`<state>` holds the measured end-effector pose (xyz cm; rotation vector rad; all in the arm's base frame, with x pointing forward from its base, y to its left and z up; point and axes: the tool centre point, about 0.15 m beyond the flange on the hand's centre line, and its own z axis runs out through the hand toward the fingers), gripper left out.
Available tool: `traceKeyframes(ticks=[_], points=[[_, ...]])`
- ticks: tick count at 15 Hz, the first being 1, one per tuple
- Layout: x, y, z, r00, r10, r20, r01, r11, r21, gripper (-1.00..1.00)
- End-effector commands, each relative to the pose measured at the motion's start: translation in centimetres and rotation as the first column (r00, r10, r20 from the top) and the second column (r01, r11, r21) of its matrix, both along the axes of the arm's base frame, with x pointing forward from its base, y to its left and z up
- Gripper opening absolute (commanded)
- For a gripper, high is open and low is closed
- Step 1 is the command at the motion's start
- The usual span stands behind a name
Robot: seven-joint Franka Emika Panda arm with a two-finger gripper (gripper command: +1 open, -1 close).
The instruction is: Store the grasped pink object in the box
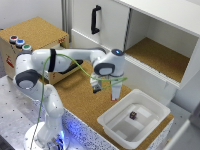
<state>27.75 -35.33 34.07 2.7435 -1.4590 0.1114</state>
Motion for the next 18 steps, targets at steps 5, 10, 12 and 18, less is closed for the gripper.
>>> traceKeyframes(ticks=[5, 10, 12, 18], points=[[5.0, -12.7, -4.7, 0.993, -0.08, -0.085, 0.093, 0.982, 0.163, -1.0], [5.6, -14.2, -7.3, 0.992, -0.122, -0.038, 0.128, 0.972, 0.196, -1.0], [6.1, -14.1, -8.4, 0.99, -0.138, -0.032, 0.142, 0.967, 0.213, -1.0], [7.7, -13.4, -10.5, 0.988, -0.148, -0.045, 0.155, 0.957, 0.246, -1.0]])
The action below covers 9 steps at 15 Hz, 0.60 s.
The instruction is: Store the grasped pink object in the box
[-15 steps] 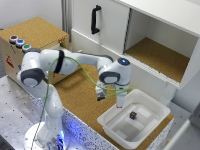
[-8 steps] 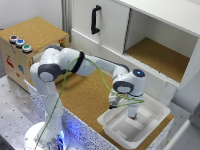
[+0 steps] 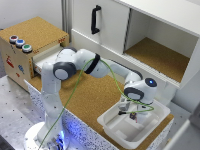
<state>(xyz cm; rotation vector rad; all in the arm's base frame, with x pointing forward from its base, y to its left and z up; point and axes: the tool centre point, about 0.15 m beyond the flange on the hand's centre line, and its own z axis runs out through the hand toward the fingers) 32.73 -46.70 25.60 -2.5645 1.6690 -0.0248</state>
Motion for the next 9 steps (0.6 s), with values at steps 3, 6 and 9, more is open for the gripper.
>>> traceKeyframes(ticks=[3, 6, 9], points=[[3.4, -1.4, -2.0, 0.999, 0.042, -0.024, -0.039, 0.99, 0.136, -1.0], [3.3, 0.1, -1.1, 0.999, 0.049, -0.013, -0.047, 0.992, 0.118, 1.0], [2.9, 0.6, 1.3, 0.999, 0.052, 0.011, -0.053, 0.996, 0.065, 1.0]])
